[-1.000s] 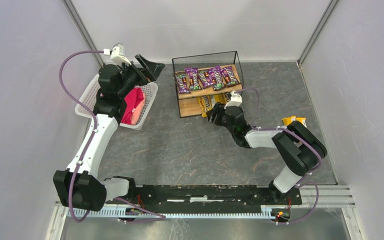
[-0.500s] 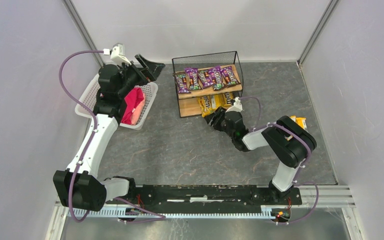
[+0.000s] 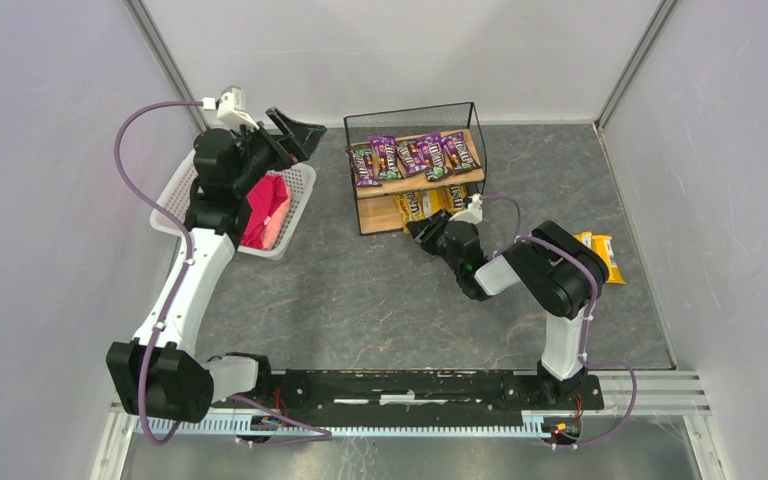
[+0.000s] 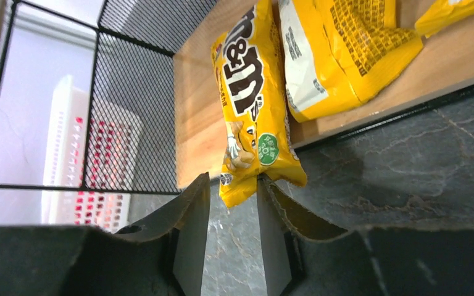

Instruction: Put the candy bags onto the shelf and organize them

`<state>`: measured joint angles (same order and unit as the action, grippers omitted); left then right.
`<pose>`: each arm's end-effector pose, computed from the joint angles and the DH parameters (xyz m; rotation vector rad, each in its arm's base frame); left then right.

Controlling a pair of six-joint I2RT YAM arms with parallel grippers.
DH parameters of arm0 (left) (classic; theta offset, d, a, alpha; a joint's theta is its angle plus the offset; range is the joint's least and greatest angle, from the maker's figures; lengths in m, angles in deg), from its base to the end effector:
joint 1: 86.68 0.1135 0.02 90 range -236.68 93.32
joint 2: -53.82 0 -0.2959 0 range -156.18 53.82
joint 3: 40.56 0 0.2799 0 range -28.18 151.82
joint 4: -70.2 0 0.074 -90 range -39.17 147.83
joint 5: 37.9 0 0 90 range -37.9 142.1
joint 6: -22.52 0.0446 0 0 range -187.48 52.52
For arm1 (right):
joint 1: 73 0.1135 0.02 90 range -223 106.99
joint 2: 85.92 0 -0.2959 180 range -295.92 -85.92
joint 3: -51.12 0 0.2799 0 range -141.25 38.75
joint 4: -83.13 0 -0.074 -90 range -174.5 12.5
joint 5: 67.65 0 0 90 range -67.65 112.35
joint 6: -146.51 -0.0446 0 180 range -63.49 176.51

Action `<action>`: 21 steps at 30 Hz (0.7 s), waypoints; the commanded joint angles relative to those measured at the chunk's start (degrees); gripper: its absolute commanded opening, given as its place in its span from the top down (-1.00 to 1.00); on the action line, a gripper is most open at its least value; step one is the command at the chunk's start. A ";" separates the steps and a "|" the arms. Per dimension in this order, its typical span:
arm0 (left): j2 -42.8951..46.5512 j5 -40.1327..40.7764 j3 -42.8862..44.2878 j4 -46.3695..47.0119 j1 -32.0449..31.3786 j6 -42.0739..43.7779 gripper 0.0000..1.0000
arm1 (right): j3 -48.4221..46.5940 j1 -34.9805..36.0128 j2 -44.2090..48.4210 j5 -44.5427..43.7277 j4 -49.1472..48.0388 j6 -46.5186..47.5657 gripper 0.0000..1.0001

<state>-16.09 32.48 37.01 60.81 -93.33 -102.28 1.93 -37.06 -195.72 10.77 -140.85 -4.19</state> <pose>0.3079 -0.0510 0.4252 -0.1320 1.6582 -0.8286 0.3051 0.2101 0.1143 0.5670 1.8901 0.9621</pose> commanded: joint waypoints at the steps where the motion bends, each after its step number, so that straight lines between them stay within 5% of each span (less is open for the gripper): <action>1: 1.38 -0.49 1.26 2.09 0.59 -0.69 -1.00 | -2.58 -0.02 -1.53 -4.27 -5.64 -2.58 0.23; 15: 0.96 -1.07 1.09 2.55 0.82 -1.27 -1.00 | -9.37 -0.95 -6.21 -5.07 -4.34 -3.11 0.24; 21: 0.74 -1.35 1.08 2.73 0.95 -1.45 -1.00 | -5.46 -0.98 -0.04 -0.36 -2.93 0.00 0.07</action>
<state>-16.09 32.39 37.01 61.01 -92.74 -102.35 -5.74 -38.04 -201.07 7.54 -143.02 -6.55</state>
